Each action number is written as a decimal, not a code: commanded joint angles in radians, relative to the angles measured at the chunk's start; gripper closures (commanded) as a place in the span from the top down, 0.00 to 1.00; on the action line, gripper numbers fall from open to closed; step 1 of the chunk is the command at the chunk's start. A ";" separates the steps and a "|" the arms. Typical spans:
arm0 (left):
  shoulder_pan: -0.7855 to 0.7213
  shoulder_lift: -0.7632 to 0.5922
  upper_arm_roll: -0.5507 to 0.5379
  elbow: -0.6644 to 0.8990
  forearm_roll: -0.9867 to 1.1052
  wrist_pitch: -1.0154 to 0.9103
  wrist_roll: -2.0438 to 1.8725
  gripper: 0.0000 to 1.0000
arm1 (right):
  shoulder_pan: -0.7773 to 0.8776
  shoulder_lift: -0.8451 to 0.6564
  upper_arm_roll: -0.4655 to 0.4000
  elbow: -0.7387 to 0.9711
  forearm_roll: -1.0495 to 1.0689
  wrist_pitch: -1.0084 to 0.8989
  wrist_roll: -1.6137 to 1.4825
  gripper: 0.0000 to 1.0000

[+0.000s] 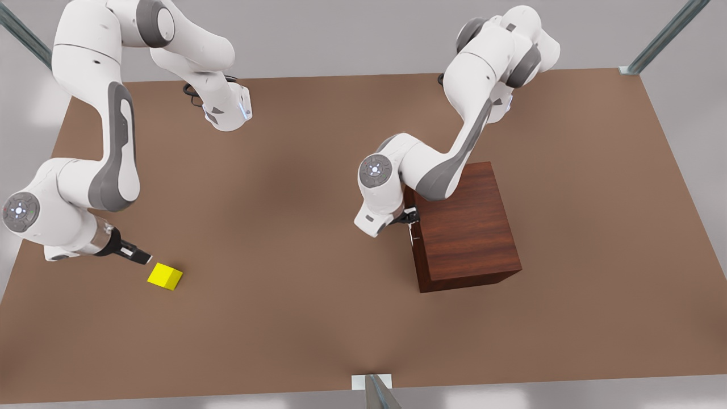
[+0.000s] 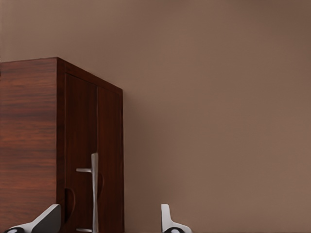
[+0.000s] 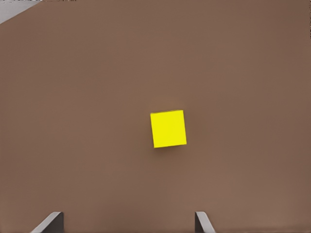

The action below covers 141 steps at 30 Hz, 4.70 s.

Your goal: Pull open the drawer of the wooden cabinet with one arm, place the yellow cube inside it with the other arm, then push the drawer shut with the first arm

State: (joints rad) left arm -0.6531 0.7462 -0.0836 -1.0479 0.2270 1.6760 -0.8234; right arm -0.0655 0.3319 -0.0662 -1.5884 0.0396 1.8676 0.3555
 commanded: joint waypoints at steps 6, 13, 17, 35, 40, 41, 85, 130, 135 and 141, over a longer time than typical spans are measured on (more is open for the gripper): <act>0.000 0.038 0.001 -0.001 0.045 -0.005 -0.033 1.00 | -0.003 0.006 -0.001 0.002 0.006 0.010 0.206 1.00; 0.000 0.056 0.001 -0.003 0.061 -0.010 0.003 1.00 | -0.005 -0.001 -0.001 0.057 0.011 -0.018 0.203 1.00; 0.000 0.076 0.001 -0.003 0.097 -0.009 0.009 1.00 | -0.003 0.001 -0.001 0.059 0.010 -0.016 0.204 1.00; -0.042 0.082 -0.001 -0.084 0.199 0.033 0.000 1.00 | -0.003 0.006 -0.001 0.059 0.010 -0.016 0.204 1.00; -0.040 0.082 -0.001 -0.086 0.199 0.041 -0.002 1.00 | -0.003 0.006 -0.001 0.059 0.010 -0.016 0.204 1.00; -0.039 0.084 -0.001 -0.086 0.198 0.044 -0.002 1.00 | -0.003 0.006 -0.001 0.059 0.010 -0.016 0.204 1.00; -0.080 0.162 0.002 0.022 0.120 0.240 -0.204 1.00 | -0.002 0.009 -0.001 0.059 0.008 -0.016 0.204 1.00; 0.540 -0.614 0.065 -0.497 -0.202 -0.013 0.799 1.00 | -0.137 0.384 0.072 0.219 -0.006 0.074 -0.101 1.00; 0.543 -0.614 0.065 -0.497 -0.210 -0.013 0.799 1.00 | -0.183 0.429 0.141 0.217 -0.102 0.099 -0.098 1.00; 0.559 -0.613 0.061 -0.494 -0.238 -0.013 0.802 1.00 | -0.254 0.460 0.243 0.211 -0.225 0.122 -0.095 1.00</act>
State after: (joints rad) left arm -0.0839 0.1347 -0.0207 -1.5431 -0.0071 1.6647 -0.2316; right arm -0.3050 0.7885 0.1572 -1.3765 -0.1220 1.9663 0.3385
